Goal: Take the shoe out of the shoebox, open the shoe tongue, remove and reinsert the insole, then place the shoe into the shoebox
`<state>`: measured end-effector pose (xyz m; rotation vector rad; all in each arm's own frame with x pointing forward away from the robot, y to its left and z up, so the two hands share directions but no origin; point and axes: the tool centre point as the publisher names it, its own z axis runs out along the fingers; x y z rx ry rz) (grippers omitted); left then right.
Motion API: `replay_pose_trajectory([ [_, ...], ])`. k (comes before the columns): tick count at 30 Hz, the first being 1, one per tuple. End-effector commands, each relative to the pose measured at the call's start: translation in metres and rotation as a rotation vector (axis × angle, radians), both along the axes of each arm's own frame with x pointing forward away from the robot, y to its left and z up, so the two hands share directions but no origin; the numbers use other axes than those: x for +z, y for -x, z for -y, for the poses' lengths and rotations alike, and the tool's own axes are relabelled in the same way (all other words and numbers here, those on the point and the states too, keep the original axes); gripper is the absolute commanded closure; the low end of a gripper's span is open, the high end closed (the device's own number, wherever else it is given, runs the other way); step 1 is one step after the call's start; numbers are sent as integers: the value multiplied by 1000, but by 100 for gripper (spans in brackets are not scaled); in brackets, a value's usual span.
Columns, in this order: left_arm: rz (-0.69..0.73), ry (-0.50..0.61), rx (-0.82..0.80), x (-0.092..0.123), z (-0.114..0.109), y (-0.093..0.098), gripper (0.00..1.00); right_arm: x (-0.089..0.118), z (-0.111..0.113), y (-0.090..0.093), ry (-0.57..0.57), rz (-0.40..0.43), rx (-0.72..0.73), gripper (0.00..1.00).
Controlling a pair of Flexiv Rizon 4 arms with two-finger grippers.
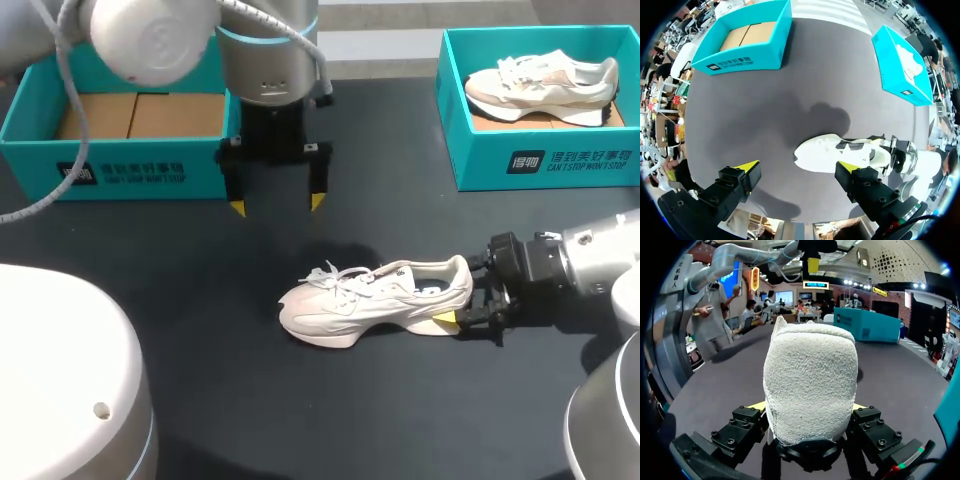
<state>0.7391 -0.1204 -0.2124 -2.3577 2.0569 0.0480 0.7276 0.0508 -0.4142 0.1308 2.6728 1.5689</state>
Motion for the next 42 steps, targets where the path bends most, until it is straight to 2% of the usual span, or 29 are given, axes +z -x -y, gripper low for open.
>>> replay_pose_trajectory([
  [1, -8, -16, 0, 0, 5, -3, 0, -5, -5, -2, 6, 0, -2, 100],
  [6, -8, -16, 0, 0, 5, -3, 0, -5, -5, -2, 6, 0, -2, 100],
  [16, 13, 54, -229, -28, 89, -2, 0, -5, -5, -2, 6, 0, -2, 100],
  [24, -2, 95, -364, -52, 134, -3, 0, -5, -5, -2, 6, 0, -2, 100],
  [33, -5, 96, -395, -77, 158, 8, 0, -5, -5, -2, 6, 0, -2, 100],
  [42, -3, 52, -338, -104, 165, 18, 0, -5, -5, -2, 6, 0, -2, 100],
])
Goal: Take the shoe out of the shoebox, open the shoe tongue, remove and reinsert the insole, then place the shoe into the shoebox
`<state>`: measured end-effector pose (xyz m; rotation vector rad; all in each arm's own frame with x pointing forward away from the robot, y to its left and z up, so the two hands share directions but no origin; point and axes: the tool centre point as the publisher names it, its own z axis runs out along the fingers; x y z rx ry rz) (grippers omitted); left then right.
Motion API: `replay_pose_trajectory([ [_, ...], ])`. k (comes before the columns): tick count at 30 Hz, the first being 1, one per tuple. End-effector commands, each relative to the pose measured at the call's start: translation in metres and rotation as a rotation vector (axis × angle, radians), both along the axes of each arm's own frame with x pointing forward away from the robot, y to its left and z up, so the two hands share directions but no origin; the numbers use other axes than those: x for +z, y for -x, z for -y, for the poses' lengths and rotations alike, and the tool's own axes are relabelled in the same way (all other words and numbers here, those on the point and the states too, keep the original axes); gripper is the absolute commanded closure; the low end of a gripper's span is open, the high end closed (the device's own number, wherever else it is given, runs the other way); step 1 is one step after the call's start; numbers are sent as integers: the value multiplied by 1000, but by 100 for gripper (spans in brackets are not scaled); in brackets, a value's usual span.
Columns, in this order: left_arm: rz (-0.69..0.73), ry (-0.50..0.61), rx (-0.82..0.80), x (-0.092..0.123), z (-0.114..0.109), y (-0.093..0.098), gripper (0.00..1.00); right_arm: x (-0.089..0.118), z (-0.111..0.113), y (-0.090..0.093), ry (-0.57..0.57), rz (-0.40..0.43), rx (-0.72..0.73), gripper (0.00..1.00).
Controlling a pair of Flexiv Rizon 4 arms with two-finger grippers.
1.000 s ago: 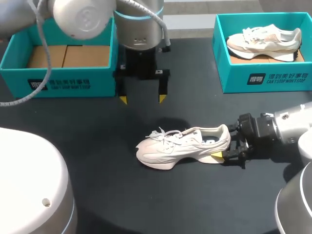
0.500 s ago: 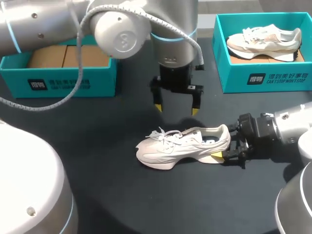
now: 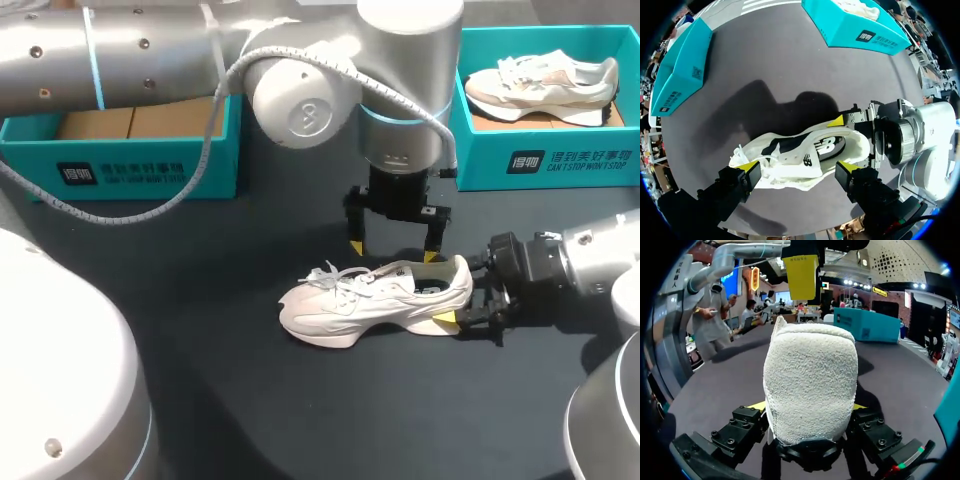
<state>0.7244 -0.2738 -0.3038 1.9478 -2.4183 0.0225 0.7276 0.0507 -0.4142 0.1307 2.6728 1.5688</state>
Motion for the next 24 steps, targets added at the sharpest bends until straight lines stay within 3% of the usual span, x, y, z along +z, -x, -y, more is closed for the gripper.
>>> replay_pose_trajectory([
  [1, -4, -22, 23, -16, 12, 3, 0, -5, -5, -2, 6, 0, -2, 100],
  [13, -39, -122, 90, -47, 5, 8, 0, -5, -5, -2, 6, 0, -2, 100],
  [24, -47, -155, 201, -42, -27, 19, 0, -5, -5, -2, 6, 0, -2, 100],
])
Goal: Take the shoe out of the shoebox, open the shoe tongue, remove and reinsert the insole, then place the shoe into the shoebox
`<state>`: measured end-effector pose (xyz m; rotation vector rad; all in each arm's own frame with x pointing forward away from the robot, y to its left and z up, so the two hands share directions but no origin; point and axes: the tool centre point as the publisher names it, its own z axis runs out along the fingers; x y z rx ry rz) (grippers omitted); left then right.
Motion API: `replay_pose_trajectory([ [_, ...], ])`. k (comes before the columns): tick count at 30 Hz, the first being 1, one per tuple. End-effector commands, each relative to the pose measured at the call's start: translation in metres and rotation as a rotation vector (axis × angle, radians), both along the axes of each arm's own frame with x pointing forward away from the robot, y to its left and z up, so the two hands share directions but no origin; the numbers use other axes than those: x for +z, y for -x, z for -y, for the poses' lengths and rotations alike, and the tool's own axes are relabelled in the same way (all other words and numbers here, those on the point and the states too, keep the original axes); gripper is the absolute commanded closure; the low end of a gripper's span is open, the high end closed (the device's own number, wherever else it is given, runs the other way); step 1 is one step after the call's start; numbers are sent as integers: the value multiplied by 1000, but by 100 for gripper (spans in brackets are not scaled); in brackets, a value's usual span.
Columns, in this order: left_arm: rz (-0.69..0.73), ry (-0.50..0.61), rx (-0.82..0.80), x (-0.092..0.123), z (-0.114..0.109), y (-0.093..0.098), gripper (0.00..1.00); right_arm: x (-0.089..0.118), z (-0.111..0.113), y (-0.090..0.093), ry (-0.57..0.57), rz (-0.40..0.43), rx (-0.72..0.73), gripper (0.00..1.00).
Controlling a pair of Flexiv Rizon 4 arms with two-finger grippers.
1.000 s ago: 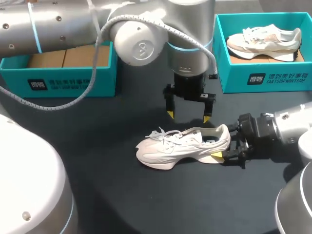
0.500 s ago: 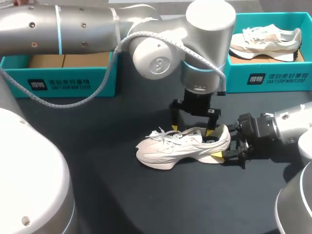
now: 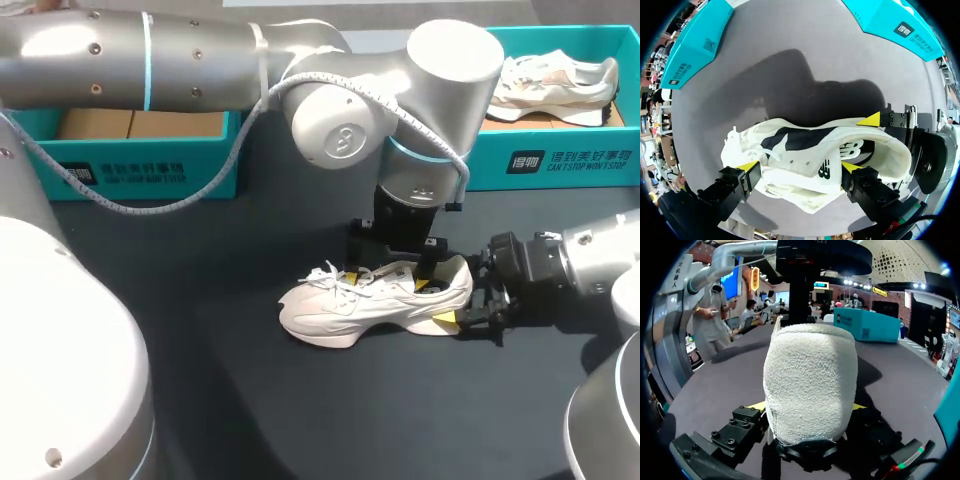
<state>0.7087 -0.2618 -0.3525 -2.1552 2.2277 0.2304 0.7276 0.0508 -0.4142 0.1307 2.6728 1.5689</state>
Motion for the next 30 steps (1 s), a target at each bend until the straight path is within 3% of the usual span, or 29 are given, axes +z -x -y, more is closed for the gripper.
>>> replay_pose_trajectory([
  [1, 13, 6, 33, 8, -18, 4, 0, -5, -5, -2, 6, 0, -2, 100],
  [4, 21, -10, 61, 11, -28, 6, 0, -5, -5, -2, 6, 0, -2, 100],
  [6, 22, -23, 79, 12, -34, 6, 7, -5, -5, -2, 6, 0, -2, 100],
  [15, 56, 10, 93, 29, -40, 8, 100, -5, -5, -2, 6, 0, -2, 100],
  [24, 60, 67, 39, 41, -32, 18, 100, -5, -5, -2, 6, 0, -2, 100],
  [30, 72, 64, 53, 49, -42, 28, 100, -5, -5, -2, 6, 0, -2, 100],
])
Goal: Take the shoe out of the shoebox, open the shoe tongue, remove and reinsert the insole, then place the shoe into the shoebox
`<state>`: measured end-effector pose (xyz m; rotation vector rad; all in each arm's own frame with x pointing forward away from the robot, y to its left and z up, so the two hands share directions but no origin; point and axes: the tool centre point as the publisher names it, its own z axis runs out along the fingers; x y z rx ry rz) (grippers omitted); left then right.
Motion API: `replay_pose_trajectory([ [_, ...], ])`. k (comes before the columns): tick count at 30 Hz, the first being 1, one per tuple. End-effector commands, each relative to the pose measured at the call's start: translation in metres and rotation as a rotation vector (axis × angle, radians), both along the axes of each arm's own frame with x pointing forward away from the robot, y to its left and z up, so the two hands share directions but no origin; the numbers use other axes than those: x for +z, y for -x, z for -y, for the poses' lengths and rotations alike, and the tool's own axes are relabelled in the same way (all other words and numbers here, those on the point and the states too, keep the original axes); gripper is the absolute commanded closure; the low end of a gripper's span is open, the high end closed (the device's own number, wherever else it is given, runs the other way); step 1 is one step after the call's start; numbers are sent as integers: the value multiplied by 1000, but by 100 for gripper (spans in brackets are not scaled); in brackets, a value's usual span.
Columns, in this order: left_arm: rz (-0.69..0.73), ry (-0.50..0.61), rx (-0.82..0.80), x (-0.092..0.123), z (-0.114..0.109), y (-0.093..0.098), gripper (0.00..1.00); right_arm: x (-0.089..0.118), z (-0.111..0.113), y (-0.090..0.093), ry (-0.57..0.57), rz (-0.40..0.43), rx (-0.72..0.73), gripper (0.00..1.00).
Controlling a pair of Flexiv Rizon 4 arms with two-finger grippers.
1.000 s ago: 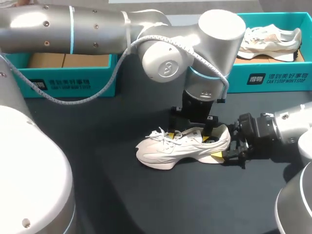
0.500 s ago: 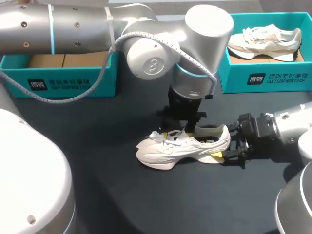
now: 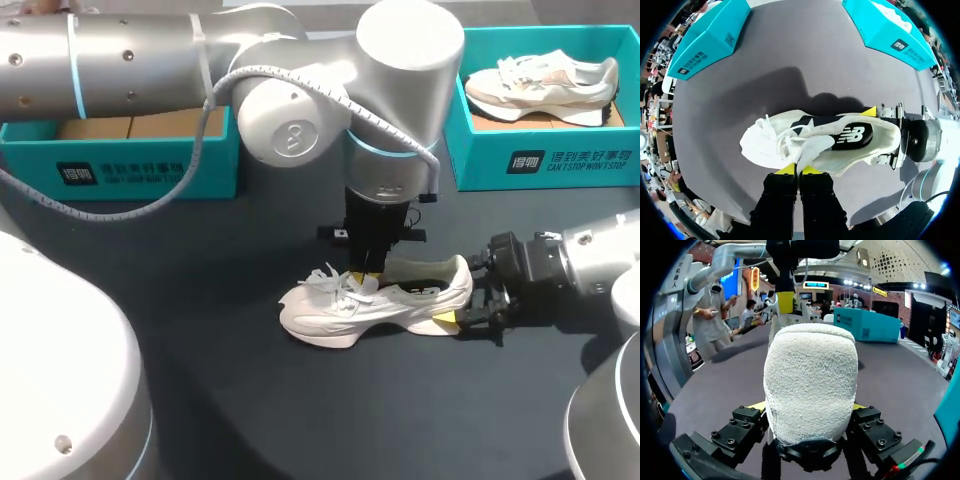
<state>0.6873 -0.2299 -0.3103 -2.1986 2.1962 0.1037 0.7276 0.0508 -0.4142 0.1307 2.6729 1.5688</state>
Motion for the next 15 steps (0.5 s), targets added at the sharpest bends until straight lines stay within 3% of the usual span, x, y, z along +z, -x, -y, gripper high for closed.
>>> replay_pose_trajectory([
  [1, 20, -20, 42, 7, -14, 8, 100, -5, -5, -2, 6, 0, -2, 100],
  [15, -22, -107, 232, -12, -72, -2, 100, -5, -5, -2, 6, 0, -2, 100],
])
